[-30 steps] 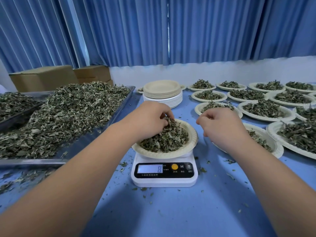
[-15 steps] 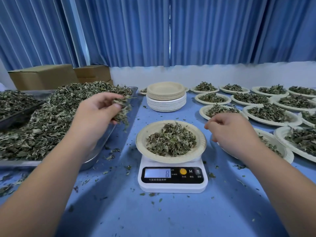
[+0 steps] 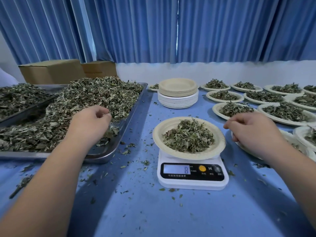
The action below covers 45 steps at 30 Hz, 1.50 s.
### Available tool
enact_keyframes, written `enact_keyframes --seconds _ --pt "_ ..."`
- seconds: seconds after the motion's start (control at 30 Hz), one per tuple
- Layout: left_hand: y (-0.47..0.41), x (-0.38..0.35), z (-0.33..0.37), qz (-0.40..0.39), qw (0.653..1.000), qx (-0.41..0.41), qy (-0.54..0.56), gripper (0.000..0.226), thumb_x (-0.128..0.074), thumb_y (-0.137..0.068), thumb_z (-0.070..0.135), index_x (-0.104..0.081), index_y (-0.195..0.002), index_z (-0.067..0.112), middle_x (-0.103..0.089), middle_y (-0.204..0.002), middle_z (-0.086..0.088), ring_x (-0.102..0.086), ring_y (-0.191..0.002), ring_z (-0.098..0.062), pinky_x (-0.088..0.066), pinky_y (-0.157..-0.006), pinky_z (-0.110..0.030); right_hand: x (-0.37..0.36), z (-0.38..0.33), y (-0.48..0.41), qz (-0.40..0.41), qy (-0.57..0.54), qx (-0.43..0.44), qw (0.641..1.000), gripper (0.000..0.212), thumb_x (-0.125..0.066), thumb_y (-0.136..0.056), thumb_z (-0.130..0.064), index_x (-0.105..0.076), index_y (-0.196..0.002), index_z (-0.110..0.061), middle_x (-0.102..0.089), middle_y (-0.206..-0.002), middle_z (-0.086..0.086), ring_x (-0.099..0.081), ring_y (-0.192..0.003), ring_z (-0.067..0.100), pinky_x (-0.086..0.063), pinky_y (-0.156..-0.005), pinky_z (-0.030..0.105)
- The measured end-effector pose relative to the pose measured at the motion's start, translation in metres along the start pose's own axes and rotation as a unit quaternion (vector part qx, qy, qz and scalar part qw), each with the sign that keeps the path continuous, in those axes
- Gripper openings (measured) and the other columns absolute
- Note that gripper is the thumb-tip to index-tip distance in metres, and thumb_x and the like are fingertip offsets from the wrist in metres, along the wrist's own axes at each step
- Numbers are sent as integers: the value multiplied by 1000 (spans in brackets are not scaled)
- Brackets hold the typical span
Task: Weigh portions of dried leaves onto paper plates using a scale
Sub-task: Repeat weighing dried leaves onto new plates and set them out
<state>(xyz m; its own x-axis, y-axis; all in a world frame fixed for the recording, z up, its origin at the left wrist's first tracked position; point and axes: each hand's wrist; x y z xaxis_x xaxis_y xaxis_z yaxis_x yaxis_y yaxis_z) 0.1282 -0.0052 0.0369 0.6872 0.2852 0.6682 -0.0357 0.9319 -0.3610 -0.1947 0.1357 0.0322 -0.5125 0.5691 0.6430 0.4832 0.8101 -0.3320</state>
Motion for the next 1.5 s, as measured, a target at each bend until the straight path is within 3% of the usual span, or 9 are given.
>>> enact_keyframes --seconds 0.13,0.33,0.73,0.83,1.0,1.17,1.27,1.37,1.5 --pt "3 0 -1 4 1000 -11 -26 17 -54 -93 30 -64 -107 30 -65 -74 6 -64 -61 -21 -41 -47 -24 0 -1 1 -4 10 0 1000 23 -54 -85 -15 -69 -68 -17 -61 -48 -4 -45 -35 8 -35 -48 23" --pt "9 -9 8 21 998 -52 -15 16 -53 -94 26 -66 -99 32 -59 -80 20 -48 -40 -6 -35 -39 -19 0 -2 3 -8 4 -2 1000 24 -52 -86 -15 -69 -69 -19 -62 -48 -4 -45 -35 6 -33 -46 22" --pt "22 -18 20 -32 987 -158 -22 18 -56 -94 21 -70 -105 26 -57 -90 19 -51 -77 6 -34 -63 -4 1 -4 5 -11 2 -12 1000 23 -51 -86 -16 -69 -72 -23 -60 -46 -10 -46 -36 4 -32 -41 20" --pt "30 -16 32 -20 977 -212 0 17 -58 -93 18 -70 -102 25 -57 -91 19 -51 -82 12 -31 -71 3 1 -3 4 -12 -2 -8 1000 24 -51 -86 -15 -69 -72 -22 -60 -46 -10 -46 -35 5 -33 -35 15" --pt "51 -19 54 3 960 -276 53 14 -61 -91 12 -72 -94 20 -62 -85 12 -52 -80 8 -33 -70 0 2 -3 4 -10 -2 -10 1000 23 -51 -88 -15 -69 -73 -20 -61 -48 -9 -45 -35 5 -32 -33 12" --pt "64 -32 66 -5 983 -178 38 16 -55 -93 26 -70 -95 22 -60 -75 13 -53 -69 4 -35 -60 -6 -1 -2 3 -37 22 -49 998 30 -51 -93 -24 -65 -73 -7 -58 -41 -3 -46 -29 8 -33 -35 17" --pt "69 -36 68 -65 994 -86 9 32 -51 -93 39 -66 -116 21 -66 -90 10 -60 -77 -7 -45 -67 -25 -4 -2 3 -67 20 -76 995 43 -50 -96 -33 -63 -70 0 -55 -37 -3 -44 -26 8 -34 -39 18" --pt "71 -38 68 -123 989 -58 -62 50 -47 -94 48 -58 -131 16 -68 -108 -5 -63 -92 -22 -48 -77 -31 -4 -3 3 -93 -13 -100 991 45 -51 -97 -36 -65 -69 -3 -59 -42 3 -45 -28 13 -36 -39 19" --pt "69 -37 69 -208 976 15 66 40 -50 -95 42 -69 -91 7 -59 -53 -6 -50 -40 -18 -36 -41 -20 -2 -8 6 -120 -58 -115 984 42 -53 -95 -29 -61 -61 -5 -58 -42 6 -41 -29 15 -34 -37 18"
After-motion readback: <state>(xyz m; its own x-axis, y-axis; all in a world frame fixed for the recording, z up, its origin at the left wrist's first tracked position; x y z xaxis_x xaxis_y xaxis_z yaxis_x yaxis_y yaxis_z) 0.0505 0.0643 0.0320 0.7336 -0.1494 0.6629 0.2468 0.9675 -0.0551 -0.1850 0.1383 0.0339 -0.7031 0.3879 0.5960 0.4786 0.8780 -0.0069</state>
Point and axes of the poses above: each hand's wrist, its own y-axis away from the middle knuckle, its own x-axis out of the back of the hand, z = x × y
